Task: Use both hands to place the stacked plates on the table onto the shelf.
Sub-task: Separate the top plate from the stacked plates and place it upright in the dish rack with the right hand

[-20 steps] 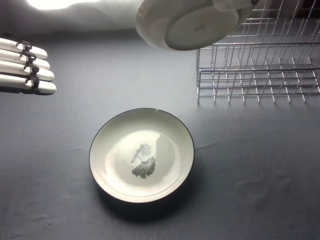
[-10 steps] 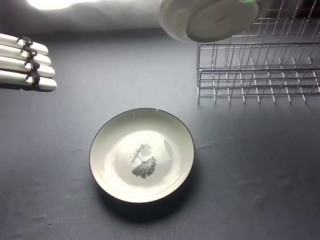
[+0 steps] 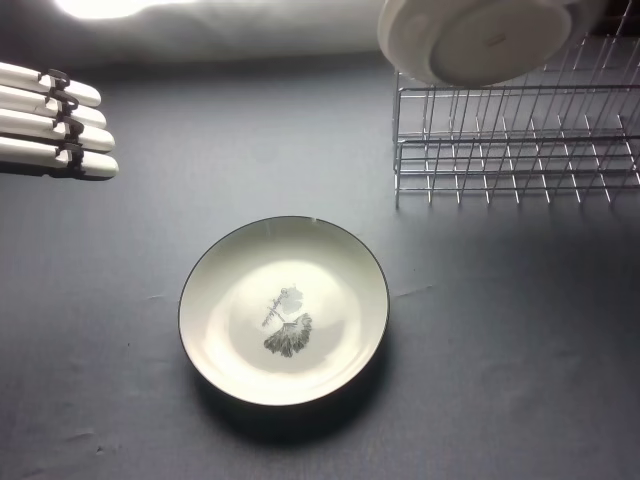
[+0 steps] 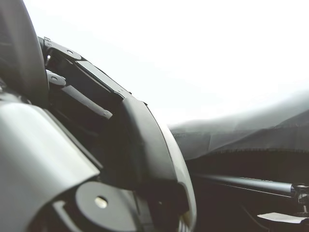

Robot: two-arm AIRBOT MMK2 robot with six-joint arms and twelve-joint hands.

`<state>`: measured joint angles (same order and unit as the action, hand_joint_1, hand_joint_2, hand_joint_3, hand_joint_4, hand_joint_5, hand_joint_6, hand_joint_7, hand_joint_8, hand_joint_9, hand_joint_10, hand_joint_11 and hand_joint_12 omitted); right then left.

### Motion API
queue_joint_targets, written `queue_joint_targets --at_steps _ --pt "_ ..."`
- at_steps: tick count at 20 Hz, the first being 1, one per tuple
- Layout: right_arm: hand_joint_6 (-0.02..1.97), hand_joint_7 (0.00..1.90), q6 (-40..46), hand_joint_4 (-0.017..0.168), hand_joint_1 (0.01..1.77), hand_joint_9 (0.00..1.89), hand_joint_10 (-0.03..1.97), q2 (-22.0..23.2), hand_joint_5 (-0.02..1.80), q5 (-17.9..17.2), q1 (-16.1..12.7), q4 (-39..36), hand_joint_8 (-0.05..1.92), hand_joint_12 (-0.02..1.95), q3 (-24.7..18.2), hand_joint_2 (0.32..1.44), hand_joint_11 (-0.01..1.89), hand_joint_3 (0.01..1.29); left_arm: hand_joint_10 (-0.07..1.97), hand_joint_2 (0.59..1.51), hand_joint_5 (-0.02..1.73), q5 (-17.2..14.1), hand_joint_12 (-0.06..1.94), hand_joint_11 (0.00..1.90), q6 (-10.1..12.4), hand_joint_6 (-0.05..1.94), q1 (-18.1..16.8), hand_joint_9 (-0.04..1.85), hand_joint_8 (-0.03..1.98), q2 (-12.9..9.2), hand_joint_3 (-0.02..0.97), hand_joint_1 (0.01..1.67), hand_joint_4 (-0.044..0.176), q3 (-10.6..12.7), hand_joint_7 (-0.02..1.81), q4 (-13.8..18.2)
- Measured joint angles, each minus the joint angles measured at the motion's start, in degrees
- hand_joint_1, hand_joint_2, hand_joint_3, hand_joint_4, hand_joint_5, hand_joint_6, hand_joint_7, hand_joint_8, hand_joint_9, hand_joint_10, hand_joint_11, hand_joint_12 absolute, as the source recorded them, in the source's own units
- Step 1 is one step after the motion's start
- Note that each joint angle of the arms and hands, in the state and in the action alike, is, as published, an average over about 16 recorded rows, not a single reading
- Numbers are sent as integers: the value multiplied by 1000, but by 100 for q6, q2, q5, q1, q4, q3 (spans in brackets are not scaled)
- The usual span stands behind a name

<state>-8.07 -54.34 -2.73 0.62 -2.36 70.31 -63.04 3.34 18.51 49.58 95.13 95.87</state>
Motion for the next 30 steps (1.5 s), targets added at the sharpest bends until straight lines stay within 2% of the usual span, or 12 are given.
queue_joint_targets --at_steps 8,17,20,25,30 --pt "850 1122 27 -8 1390 1017 940 20 983 -141 294 -176 707 1009 282 990 945 14 16 1057 23 -7 8 16 4 6 -32 23 17 -6 18 22 -1 -37 25 6" --pt "871 1088 30 -8 1369 1010 933 86 973 -468 781 -291 744 1017 364 1011 909 14 16 1058 25 -23 9 16 10 5 -39 23 17 -15 17 22 -1 -76 25 18" --pt "819 1042 31 -8 1337 968 808 134 931 -580 960 -328 661 1036 365 1034 840 14 15 1058 24 -32 8 16 12 5 -40 23 17 -17 17 22 -1 -81 24 22" --pt "559 944 32 -6 1273 887 535 225 852 -738 1217 -402 428 1066 372 1056 670 14 16 1059 25 -63 8 16 21 5 -33 22 17 -18 17 22 -1 -90 25 31" --pt "303 839 29 -4 1219 799 255 291 773 -867 1303 -596 206 1106 342 1068 483 14 16 1059 25 -181 8 16 27 6 36 22 17 -9 17 22 -1 -196 25 87"
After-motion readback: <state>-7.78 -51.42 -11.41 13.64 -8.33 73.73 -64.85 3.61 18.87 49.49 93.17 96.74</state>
